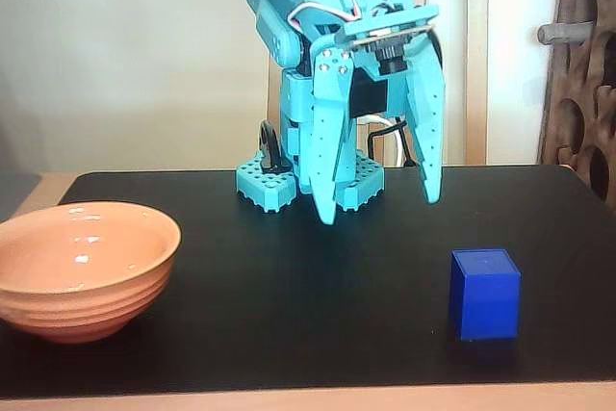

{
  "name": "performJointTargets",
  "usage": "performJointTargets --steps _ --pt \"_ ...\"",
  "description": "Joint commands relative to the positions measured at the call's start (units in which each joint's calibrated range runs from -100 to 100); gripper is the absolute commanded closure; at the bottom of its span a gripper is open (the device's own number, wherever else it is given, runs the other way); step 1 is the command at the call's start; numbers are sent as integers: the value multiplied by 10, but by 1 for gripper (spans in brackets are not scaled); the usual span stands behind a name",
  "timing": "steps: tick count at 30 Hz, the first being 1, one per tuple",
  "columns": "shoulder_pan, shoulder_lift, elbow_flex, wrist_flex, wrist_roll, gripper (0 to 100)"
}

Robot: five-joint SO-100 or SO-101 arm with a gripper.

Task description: Place the blue cube in the orange bowl.

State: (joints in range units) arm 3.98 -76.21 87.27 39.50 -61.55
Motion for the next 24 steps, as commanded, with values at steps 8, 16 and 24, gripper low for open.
performJointTargets --steps 8,16,24 --pt "-88 -2 -161 149 -46 73" --pt "-120 2 -161 126 -60 73" --pt "-124 72 -160 62 -60 73"
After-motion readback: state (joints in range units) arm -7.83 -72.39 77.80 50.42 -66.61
